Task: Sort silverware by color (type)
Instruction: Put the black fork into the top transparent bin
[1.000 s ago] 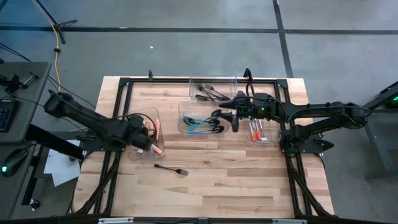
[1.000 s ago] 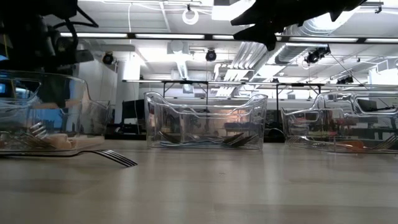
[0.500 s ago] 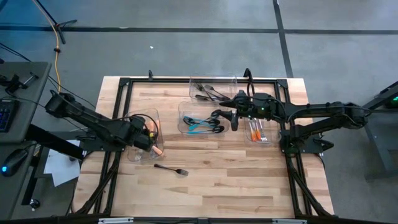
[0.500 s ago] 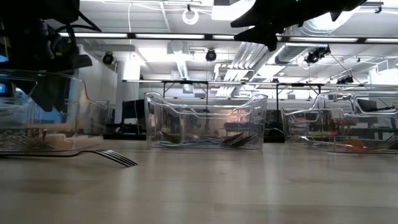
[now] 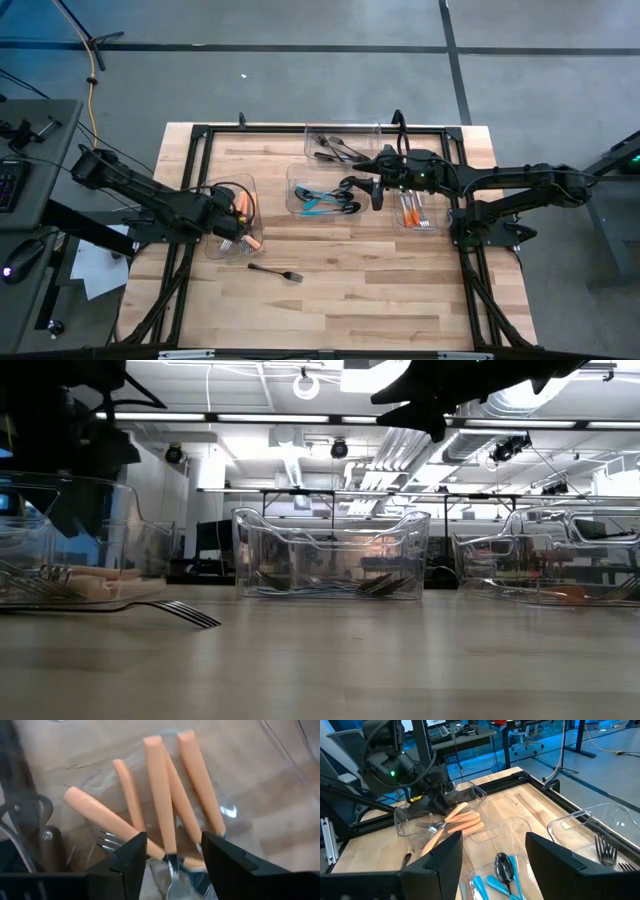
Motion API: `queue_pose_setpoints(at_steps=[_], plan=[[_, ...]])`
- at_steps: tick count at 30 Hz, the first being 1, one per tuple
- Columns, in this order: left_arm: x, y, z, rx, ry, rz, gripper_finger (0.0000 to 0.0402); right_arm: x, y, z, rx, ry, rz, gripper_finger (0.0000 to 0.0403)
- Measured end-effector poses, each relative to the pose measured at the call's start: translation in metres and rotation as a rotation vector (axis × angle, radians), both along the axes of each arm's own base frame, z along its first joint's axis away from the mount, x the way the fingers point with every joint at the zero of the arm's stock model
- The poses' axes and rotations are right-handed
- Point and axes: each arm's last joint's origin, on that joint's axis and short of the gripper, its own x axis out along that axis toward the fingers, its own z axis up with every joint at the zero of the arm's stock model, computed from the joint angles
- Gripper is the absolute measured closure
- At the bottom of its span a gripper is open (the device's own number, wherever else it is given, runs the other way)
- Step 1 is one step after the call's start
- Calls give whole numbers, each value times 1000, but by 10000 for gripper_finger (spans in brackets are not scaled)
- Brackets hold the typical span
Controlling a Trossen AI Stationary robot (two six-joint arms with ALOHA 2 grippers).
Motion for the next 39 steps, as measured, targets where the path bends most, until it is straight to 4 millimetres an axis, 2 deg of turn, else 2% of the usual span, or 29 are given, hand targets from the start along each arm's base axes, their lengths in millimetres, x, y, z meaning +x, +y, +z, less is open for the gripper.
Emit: queue_pose_setpoints(at_steps=[4, 11, 17, 22, 25, 30, 32, 39], plan=[[-5, 2, 17, -29, -25, -125, 222, 0, 0, 0, 0, 0, 0, 201], [-16, 17, 75, 30, -241, -318, 222, 0, 0, 0, 0, 0, 0, 201], [-21, 33, 135, 303, -430, -467, 224, 0, 0, 0, 0, 0, 1, 201], [-10, 47, 172, 534, -572, -564, 224, 0, 0, 1, -1, -8, 0, 201], [0, 55, 184, 621, -650, -639, 224, 1, 0, 4, -6, -38, 0, 201], [22, 67, 193, 735, -720, -907, 225, 2, 0, 10, -12, -106, 19, 201], [32, 73, 196, 765, -778, -955, 224, 2, 0, 12, -13, -123, 24, 201], [68, 89, 185, 669, -892, -1029, 225, 3, 2, 19, -17, -200, 85, 201]])
